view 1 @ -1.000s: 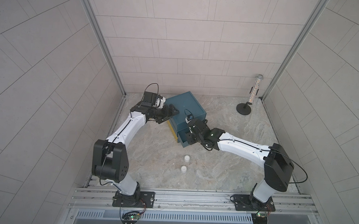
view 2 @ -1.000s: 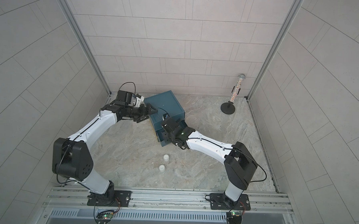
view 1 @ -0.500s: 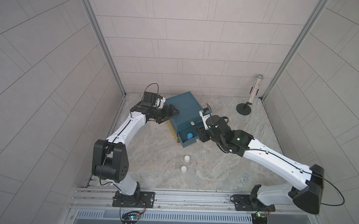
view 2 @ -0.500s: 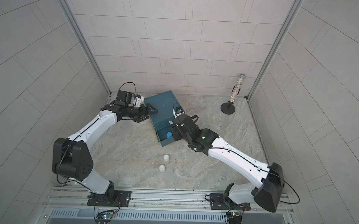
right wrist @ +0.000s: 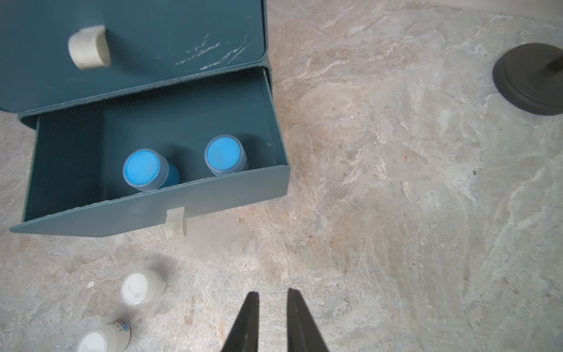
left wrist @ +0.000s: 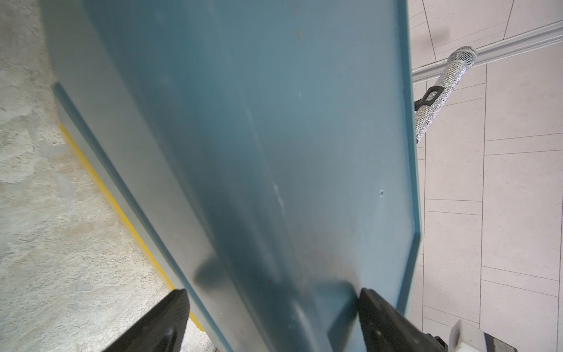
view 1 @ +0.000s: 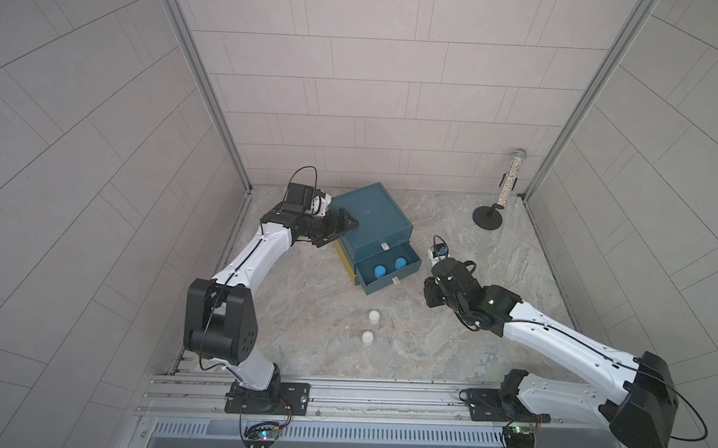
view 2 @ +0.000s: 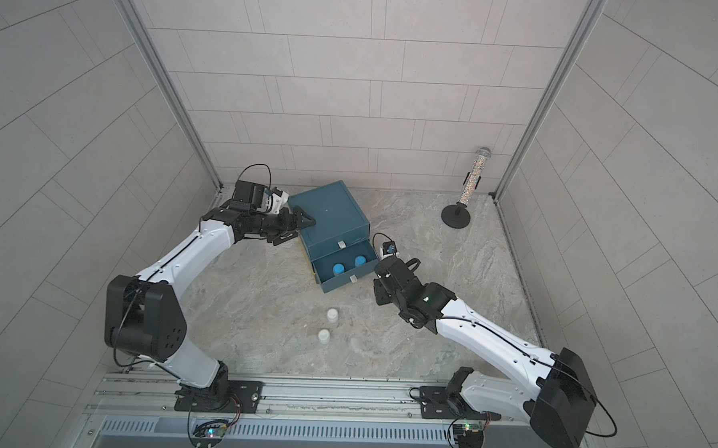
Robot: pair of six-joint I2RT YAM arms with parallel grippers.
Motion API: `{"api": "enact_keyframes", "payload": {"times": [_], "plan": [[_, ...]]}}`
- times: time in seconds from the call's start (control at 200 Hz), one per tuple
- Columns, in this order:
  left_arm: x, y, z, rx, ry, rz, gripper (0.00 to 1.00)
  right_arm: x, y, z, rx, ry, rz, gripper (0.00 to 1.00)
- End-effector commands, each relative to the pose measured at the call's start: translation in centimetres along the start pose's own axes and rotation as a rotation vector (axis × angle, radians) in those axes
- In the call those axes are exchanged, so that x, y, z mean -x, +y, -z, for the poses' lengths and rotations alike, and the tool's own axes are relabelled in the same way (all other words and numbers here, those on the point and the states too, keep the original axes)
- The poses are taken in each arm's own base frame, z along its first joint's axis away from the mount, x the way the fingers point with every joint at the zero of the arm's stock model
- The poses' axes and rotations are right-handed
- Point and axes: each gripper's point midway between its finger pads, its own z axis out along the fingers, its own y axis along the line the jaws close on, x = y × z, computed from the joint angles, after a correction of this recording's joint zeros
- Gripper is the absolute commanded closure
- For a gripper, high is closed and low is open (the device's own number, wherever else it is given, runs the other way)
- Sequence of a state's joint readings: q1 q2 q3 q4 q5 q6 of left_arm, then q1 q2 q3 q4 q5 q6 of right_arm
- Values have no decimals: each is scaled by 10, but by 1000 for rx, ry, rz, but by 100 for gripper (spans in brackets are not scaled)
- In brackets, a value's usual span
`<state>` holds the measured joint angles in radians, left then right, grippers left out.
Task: Put the paint cans in the drawer according to color
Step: Close the drawer in the storage box.
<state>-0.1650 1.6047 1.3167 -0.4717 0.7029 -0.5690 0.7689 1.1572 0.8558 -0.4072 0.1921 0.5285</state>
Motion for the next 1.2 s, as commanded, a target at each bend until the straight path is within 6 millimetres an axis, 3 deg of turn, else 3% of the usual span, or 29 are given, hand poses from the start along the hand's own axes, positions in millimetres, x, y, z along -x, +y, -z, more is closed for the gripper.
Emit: {"api": "enact_keyframes", "payload": {"times": [0.0, 0.17, 0.69, 1.081, 1.196], "plan": [[-14, 27, -9, 97, 53, 52, 7, 21, 18, -9, 76, -62, -94, 89], [-14, 29, -10, 103, 55, 53, 7, 28, 26, -37, 129, -41, -180, 93], [-15, 30, -10, 107, 57, 53, 7, 49, 36, -86, 276, -81, -420, 93], [-14, 29, -10, 104, 56, 52, 7, 69, 61, -131, 462, -108, -614, 92], [-15, 29, -10, 103, 59, 54, 7, 66, 62, -131, 485, -118, -627, 83]]}}
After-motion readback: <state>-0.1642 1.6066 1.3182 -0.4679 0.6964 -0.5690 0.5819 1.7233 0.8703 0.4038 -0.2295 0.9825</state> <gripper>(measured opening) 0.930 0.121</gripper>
